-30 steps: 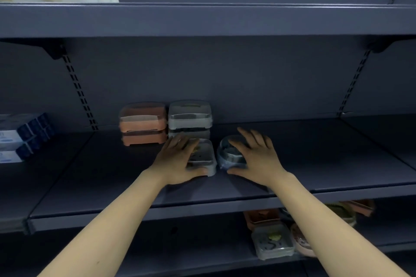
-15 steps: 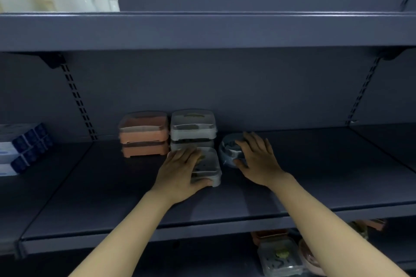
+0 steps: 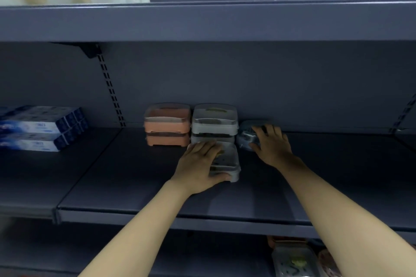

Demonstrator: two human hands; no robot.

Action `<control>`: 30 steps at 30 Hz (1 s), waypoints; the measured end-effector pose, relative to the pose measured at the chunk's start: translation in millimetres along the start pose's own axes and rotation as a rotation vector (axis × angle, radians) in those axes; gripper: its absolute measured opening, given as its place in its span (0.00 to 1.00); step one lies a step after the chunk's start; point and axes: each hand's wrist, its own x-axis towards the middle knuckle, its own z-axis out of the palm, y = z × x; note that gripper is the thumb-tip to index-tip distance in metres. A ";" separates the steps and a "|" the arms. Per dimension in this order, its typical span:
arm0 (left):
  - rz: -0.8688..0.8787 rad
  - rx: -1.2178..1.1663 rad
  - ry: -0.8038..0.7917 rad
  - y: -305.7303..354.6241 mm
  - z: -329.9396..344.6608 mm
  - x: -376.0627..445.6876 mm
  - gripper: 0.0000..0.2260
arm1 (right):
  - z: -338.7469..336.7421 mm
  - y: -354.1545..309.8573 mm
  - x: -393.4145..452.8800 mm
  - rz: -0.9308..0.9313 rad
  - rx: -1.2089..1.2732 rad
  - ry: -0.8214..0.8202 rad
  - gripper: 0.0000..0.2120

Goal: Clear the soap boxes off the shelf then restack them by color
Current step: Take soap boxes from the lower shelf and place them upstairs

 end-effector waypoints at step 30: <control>0.075 0.180 0.118 0.2 -69.9 82.5 0.39 | -12.9 -5.9 -3.7 -0.008 0.059 0.032 0.30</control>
